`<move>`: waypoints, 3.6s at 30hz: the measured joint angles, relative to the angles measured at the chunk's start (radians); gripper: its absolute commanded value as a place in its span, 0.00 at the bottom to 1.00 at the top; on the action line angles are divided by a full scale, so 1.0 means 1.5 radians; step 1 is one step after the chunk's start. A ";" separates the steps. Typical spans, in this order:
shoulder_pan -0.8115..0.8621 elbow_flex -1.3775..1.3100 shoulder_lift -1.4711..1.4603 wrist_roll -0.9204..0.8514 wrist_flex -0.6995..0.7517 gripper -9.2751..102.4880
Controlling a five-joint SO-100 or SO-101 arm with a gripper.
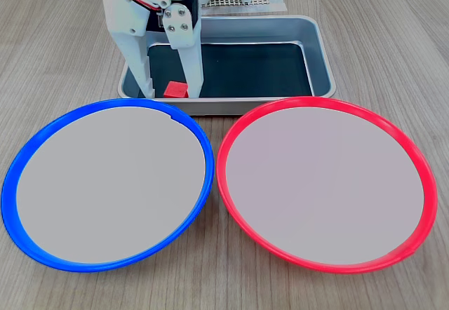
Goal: Move a red block from tray to red dish
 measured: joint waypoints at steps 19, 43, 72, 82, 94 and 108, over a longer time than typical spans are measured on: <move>-0.092 -0.091 0.084 0.128 0.289 0.08; -0.241 -0.292 -0.171 0.614 -0.182 0.15; -0.181 -0.027 0.272 1.168 -0.548 0.08; -0.148 0.337 0.688 1.235 -0.221 0.08; -0.141 0.756 1.204 1.222 -0.064 0.08; -0.132 0.756 1.218 1.243 0.033 0.08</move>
